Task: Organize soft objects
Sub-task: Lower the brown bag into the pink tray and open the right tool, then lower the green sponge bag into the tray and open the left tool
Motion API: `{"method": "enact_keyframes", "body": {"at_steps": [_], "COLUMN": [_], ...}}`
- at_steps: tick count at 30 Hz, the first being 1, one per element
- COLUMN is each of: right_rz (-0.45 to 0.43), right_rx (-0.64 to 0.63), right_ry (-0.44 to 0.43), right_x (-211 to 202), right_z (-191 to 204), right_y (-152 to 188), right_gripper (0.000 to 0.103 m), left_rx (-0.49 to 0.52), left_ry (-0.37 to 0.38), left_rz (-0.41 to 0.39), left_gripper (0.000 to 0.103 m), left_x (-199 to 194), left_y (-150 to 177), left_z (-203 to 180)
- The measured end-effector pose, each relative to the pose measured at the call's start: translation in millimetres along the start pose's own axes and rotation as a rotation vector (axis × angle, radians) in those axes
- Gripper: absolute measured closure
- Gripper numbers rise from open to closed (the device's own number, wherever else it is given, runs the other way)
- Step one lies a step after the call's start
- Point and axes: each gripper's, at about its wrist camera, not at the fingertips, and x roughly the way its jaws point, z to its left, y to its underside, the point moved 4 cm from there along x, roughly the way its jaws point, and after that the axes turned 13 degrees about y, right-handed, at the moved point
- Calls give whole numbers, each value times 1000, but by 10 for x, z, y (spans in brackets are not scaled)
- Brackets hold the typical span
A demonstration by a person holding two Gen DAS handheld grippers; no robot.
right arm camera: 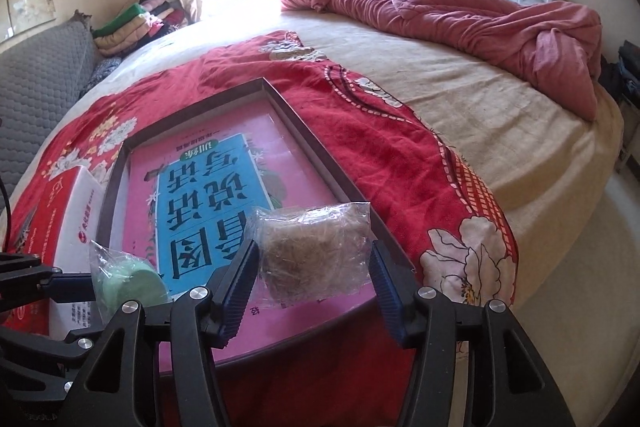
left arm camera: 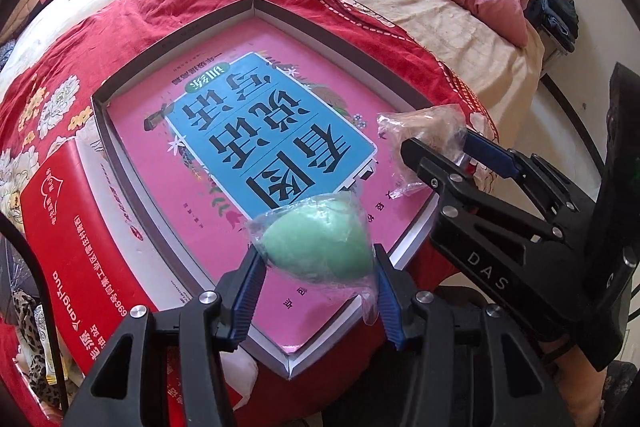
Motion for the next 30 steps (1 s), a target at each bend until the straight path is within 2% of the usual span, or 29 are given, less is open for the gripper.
{"method": "enact_keyframes", "body": {"at_steps": [13,20,30], "right_rz": [-11,-43,-70], "right_rx": [24,74,102], "right_ry": [25,61,91], "right_x": [-38,-112,-179], "right_z": [-69,-211,-301], "right_y": [-31,-68,-99], "right_gripper": [38,36,35], "left_rx": [36,30,-3], "left_ry": [-80,-52,5], "left_rz": [77,91,57], "left_gripper": [50,47,42], "left_x": [120,121,36], "left_y": [12,4,20], "left_z": [-41,-43,-34]}}
